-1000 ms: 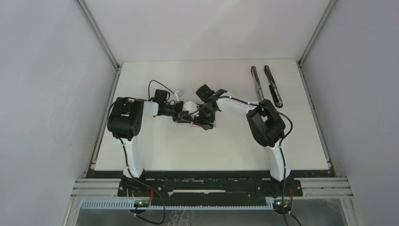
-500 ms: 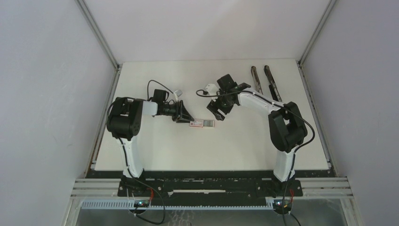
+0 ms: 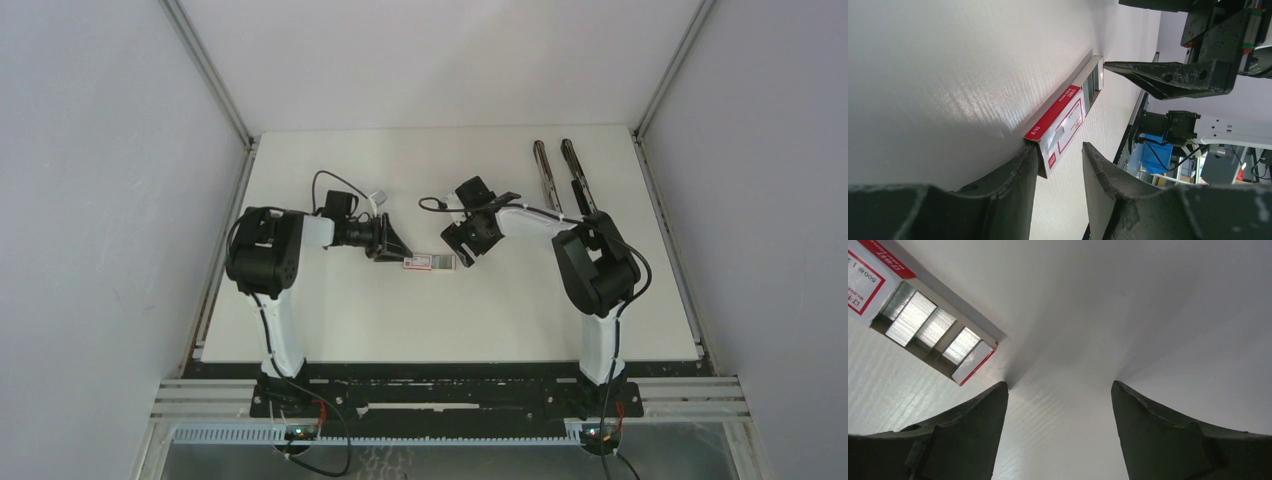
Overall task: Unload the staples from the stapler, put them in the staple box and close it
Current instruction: Close the staple box at the center of the board.
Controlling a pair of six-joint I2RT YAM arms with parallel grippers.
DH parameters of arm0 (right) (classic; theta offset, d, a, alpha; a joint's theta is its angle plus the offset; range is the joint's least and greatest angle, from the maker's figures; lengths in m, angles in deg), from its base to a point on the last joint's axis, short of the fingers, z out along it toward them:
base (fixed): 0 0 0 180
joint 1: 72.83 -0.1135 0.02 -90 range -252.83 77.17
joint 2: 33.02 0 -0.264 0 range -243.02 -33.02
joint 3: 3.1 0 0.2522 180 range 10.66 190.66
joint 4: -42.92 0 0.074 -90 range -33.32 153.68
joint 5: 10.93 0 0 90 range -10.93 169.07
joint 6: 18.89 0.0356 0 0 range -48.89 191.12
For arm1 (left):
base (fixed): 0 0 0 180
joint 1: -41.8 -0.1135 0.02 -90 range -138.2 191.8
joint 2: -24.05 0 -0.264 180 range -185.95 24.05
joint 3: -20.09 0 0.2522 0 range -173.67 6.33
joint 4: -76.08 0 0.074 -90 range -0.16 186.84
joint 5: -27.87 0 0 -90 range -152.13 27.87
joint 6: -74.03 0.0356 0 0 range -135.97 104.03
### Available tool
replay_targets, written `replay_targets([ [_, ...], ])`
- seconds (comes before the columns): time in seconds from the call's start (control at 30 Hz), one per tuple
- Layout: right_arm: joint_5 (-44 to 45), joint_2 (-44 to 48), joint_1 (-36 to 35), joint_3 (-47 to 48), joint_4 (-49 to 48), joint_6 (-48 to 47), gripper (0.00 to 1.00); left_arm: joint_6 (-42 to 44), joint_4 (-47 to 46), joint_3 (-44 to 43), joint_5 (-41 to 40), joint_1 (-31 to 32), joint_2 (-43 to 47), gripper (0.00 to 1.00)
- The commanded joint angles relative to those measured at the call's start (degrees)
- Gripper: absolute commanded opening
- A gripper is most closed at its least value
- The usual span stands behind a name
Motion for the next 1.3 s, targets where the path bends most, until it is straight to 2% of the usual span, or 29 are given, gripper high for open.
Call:
replay_targets([
  [0.0,3.1,-1.6,-1.0,1.0,-3.4,4.3,0.76,0.0,-0.8,2.3,-2.9,-0.4,1.3,0.44],
  [0.43,1.4,-5.9,-6.2,5.5,-3.5,7.7,0.76,-0.6,-1.6,2.8,-2.8,-0.4,0.8,0.44],
  [0.77,1.2,-7.2,-6.7,7.7,-3.1,8.2,0.76,-0.4,-0.7,2.2,-3.5,-0.7,2.4,0.45],
  [1.07,0.8,-6.5,-4.5,6.8,-3.5,8.0,0.76,4.9,6.5,-0.8,-12.1,-1.5,7.5,0.53],
  [1.27,-1.2,-6.6,-4.4,7.0,-3.5,7.9,0.76,4.6,3.4,-0.2,-6.5,-1.5,8.2,0.65],
])
